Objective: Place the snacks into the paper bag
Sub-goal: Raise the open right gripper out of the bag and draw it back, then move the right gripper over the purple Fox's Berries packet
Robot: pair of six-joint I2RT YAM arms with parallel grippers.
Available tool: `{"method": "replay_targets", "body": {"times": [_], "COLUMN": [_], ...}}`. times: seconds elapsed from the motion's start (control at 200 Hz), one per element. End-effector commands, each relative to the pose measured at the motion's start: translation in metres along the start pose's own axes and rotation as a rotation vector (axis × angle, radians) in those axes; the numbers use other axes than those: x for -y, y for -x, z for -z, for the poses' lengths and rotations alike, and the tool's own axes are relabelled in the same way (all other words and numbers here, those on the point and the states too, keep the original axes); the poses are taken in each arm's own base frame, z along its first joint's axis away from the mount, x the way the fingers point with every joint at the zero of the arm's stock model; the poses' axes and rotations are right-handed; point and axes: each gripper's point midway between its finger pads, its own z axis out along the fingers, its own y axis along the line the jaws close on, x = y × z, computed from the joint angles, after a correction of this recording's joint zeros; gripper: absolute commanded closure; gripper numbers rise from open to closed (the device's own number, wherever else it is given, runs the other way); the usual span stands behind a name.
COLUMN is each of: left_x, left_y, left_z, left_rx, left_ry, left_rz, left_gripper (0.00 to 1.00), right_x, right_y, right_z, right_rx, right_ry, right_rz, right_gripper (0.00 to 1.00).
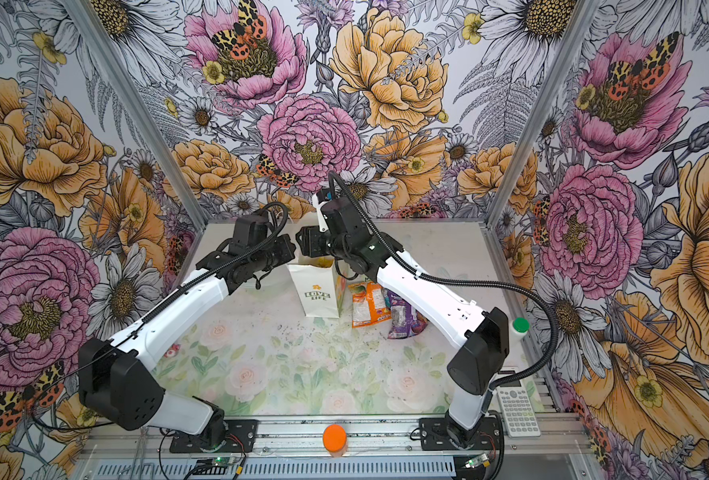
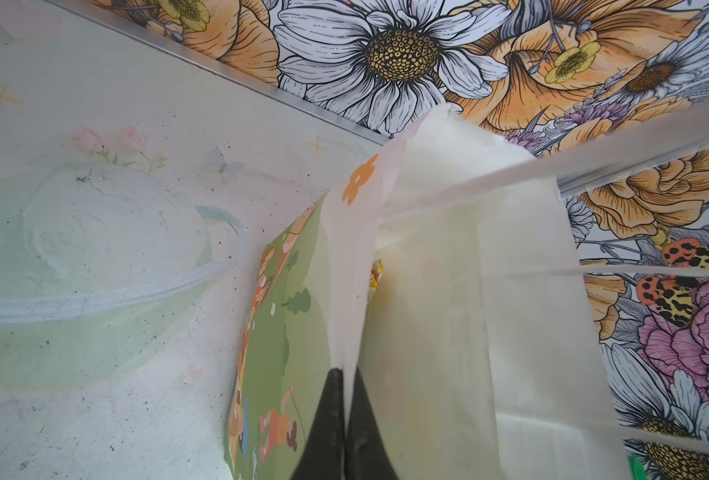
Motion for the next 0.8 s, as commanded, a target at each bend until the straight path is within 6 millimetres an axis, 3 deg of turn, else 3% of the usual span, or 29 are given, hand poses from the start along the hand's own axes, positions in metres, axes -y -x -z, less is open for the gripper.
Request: {"method": "replay_targets", "body": {"times": [0.0,0.205,0.5,0.64,0.796], "left_x": [0.009,0.009,0.006,0.006,0.008], "left_y": [0.001,0.001,0.001,0.0,-0.001], "left_z": [0.01,0.009,0.004,0.002,0.002], "left_rx": [0.009,0.007,0.004,-0.006,-0.015], "left_ry": [-0.037,-0.032,-0.019,-0.023,-0.035], "left_rz": [-0.021,-0.015,-0.001,0.001,0.001], "left_gripper": [1.0,1.0,1.0,1.0,1.0], "right_x": [-0.012,-0.006,0.04,0.065,0.098], "right_y": [0.012,0.006,-0.021,-0.051,-0.093], "right_z": [0.034,0.078,0.146,0.162,0.163], "right_rx": [0.049,0.085,0.133,0.101,0.036], "right_ry": [0.038,0.017,-0.171,-0.255,-0.358], "right_rz": [0.055,0.122,0.126,0.066,0.0], "right_gripper": [0.36,0.3,0.24,0.23,0.22]}}
